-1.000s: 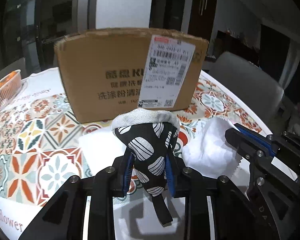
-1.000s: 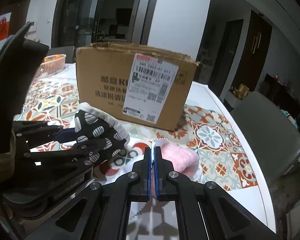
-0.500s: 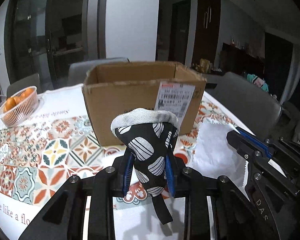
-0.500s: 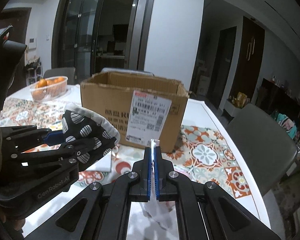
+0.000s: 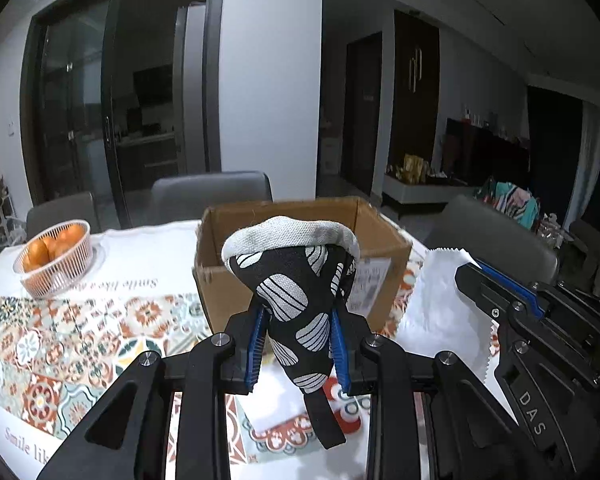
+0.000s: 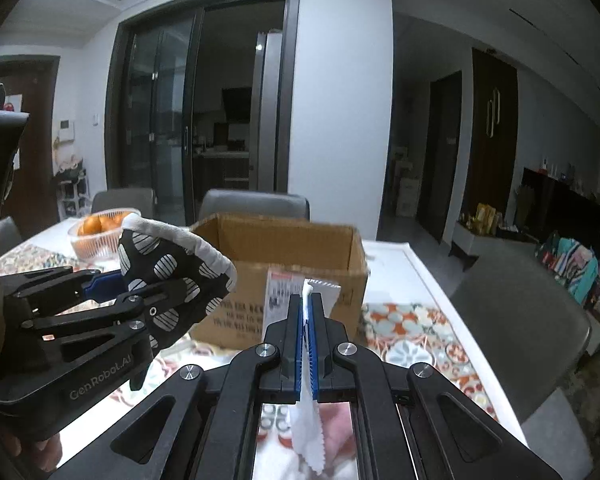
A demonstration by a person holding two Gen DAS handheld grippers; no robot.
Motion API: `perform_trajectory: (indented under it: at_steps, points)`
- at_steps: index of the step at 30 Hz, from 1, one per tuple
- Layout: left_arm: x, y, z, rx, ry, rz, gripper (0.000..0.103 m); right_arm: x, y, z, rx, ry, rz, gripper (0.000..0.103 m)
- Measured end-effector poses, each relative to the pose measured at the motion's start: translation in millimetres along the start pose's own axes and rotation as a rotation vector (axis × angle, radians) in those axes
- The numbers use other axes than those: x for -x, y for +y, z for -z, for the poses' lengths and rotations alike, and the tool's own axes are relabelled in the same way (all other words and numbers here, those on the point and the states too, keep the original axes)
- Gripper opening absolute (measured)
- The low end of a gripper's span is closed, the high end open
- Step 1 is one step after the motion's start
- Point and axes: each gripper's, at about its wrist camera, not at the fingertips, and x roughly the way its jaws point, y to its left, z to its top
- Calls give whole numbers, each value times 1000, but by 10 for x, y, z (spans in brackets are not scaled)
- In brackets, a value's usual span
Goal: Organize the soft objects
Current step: 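Carry the dotted pouch and white cloth over the cardboard box with both tools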
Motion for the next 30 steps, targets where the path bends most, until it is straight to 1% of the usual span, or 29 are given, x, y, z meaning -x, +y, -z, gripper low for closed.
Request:
perform_trajectory:
  at_steps: [7,17,24,30]
  points:
    - [-5,85,-240,-6,-48,-15,29,-29,11,-255,-13,-54,-26,4]
    - [-56,178,-542,-8,-92,-19,29,-150,-5,-606,-12,-116,-47,4]
    - [-173,242,-685,-21,-107,-24,29,-307,-14,-796,-6,-138,-72,4]
    - [-353,319,-742,-18,-92,-28,29,-482,-26,-903,3,-146,-75,4]
